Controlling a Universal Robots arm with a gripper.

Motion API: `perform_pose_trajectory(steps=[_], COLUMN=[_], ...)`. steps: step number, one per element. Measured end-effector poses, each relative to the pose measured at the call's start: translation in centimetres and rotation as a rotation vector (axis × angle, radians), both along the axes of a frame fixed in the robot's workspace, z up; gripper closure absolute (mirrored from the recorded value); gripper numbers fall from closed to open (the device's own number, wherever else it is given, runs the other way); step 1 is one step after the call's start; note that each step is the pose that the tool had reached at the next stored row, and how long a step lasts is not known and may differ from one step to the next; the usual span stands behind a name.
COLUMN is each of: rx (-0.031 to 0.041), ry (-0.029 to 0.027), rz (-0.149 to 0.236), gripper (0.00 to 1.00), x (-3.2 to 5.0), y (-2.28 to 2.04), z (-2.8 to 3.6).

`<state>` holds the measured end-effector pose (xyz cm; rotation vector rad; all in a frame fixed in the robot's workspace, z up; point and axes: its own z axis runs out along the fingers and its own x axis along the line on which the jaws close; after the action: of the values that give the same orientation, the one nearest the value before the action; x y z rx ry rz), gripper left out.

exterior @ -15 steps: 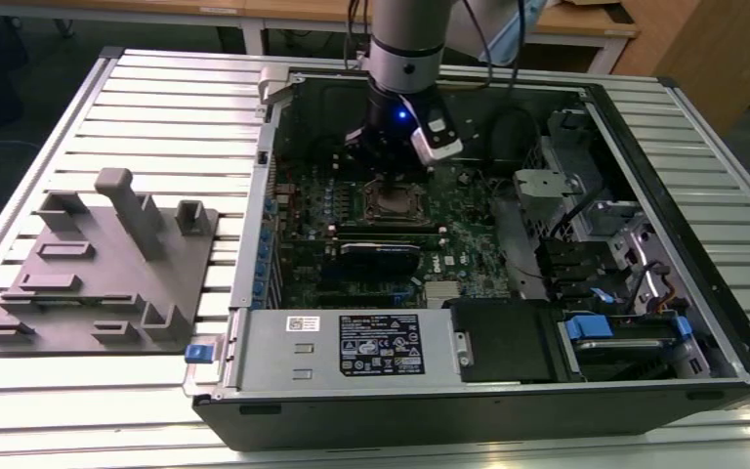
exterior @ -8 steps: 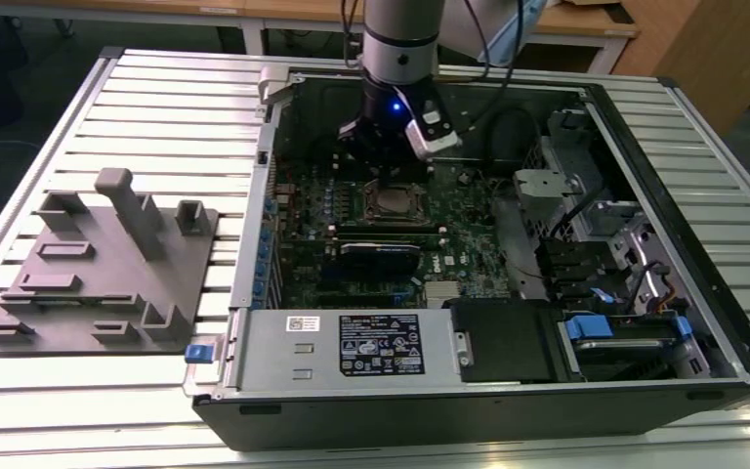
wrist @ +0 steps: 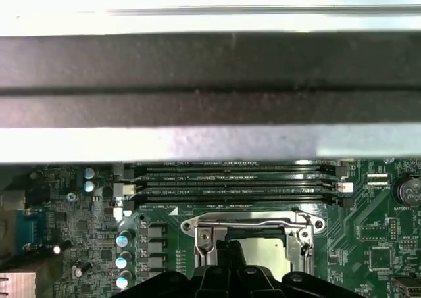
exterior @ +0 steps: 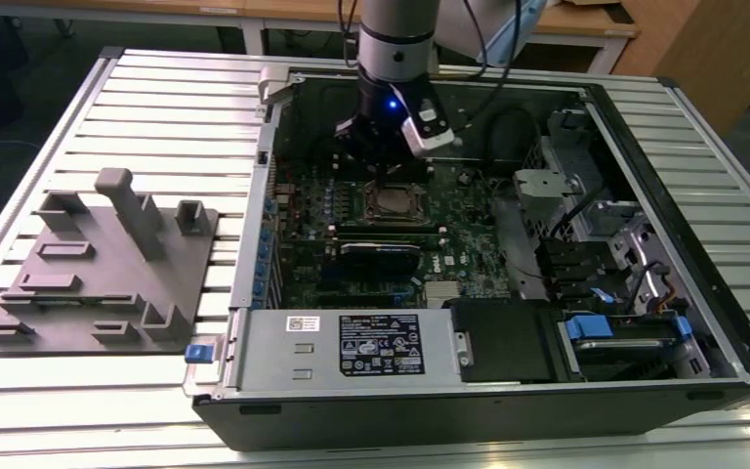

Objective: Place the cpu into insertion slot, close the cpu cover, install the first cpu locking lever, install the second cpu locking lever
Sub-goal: 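Install the first cpu locking lever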

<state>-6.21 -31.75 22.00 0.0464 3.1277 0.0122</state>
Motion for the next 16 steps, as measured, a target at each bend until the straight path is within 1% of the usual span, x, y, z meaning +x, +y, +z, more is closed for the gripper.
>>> perform_pose_trajectory(steps=[6, 11, 14, 16], rx=[0.0001, 0.0001, 0.0000, -0.0026], ry=[-0.0001, -0.0003, -0.0002, -0.0002], rz=[0.000, 0.000, 0.000, 0.000], gripper=[0.90, 0.90, 0.90, 0.90], x=[-0.04, -0.04, -0.05, -0.05], y=[0.51, 1.11, 1.34, 1.46], z=[0.01, 0.01, 0.01, 0.01])
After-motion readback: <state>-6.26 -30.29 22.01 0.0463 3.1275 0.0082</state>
